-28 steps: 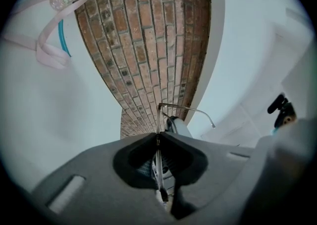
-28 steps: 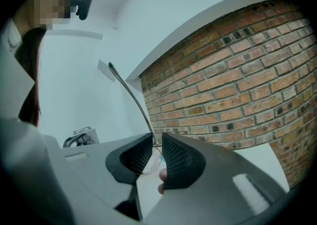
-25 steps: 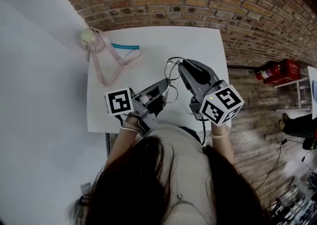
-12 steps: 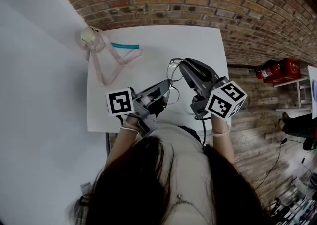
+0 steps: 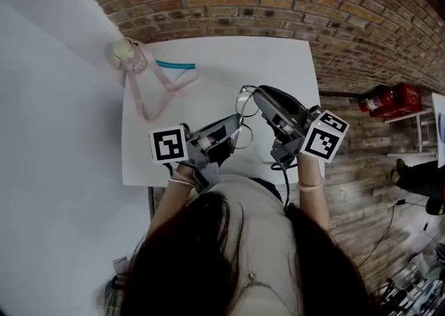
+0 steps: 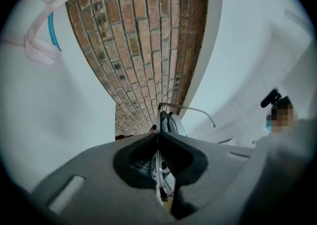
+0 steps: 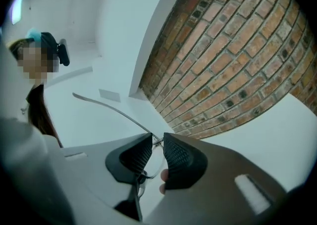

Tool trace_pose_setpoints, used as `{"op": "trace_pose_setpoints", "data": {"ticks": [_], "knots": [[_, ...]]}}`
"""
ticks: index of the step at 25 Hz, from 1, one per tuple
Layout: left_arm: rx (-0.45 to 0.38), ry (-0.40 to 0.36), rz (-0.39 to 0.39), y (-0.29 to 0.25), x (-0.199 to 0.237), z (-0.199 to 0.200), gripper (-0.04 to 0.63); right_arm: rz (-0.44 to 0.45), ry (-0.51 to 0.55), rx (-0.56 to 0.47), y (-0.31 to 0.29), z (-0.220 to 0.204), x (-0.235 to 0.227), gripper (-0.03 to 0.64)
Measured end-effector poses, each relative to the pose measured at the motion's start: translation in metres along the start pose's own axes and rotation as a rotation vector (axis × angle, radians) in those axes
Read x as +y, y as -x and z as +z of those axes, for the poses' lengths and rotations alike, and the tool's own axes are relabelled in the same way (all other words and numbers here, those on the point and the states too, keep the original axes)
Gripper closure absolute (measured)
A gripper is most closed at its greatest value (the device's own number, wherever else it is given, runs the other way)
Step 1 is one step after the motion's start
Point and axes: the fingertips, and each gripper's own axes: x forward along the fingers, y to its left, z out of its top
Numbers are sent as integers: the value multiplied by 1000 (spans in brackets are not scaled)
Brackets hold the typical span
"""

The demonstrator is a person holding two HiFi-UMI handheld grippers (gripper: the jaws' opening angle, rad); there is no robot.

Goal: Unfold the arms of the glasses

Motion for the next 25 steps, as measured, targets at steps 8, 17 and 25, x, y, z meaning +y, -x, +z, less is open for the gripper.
{"op": "trace_pose_setpoints", "data": {"ticks": [8, 17, 25], "knots": [[-4, 9, 19, -2, 3, 0, 571, 32, -1, -37, 5, 9, 7, 568], [-15, 8, 31, 0, 7, 1, 571, 56, 21, -60, 8, 14, 18, 578], [-30, 21, 50, 0, 10, 3, 571, 87, 38, -76, 11, 19, 29, 584]]}}
